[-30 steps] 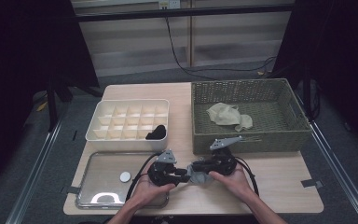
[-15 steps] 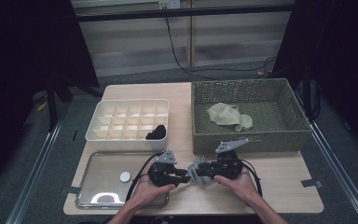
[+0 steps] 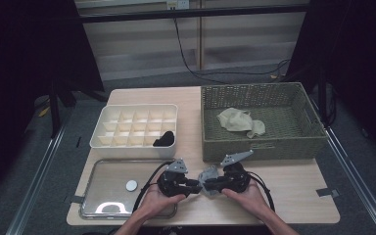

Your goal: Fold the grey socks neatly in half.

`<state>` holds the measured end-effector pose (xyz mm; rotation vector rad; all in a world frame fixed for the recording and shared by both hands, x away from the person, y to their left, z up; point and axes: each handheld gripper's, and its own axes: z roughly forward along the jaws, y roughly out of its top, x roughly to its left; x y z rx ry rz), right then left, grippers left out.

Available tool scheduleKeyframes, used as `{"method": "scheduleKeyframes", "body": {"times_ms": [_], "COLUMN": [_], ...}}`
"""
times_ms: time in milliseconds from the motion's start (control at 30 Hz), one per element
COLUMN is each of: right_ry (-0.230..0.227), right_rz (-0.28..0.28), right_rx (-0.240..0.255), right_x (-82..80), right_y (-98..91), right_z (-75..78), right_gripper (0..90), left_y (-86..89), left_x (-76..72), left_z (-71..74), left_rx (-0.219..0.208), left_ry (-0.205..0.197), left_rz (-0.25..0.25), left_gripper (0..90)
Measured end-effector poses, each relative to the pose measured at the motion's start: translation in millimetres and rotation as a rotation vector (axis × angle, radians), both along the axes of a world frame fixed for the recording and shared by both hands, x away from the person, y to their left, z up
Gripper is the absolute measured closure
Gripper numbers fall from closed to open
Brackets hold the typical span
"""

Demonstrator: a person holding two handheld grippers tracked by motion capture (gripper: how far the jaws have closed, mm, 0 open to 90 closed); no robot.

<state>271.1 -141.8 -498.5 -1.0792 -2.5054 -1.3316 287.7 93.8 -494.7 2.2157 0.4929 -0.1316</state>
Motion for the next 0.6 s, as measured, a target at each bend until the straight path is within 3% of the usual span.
{"method": "scheduleKeyframes", "body": {"times_ms": [300,600], "right_ry": [0.0,-0.019], "right_rz": [0.009,0.001], "right_rx": [-0.001,0.029], "right_x": [1.1,-3.7], "right_y": [-1.5,-11.5], "right_z": [-4.0,5.1], "right_gripper": [81.1,77.7], "left_y": [3.5,7.9], "left_x": [0.1,0.6], "left_z": [3.1,7.1], "left_rx": [-0.02,-0.037], "left_ry": [0.019,0.015], "left_rz": [0.014,0.033], "left_gripper": [70.6,69.5]}}
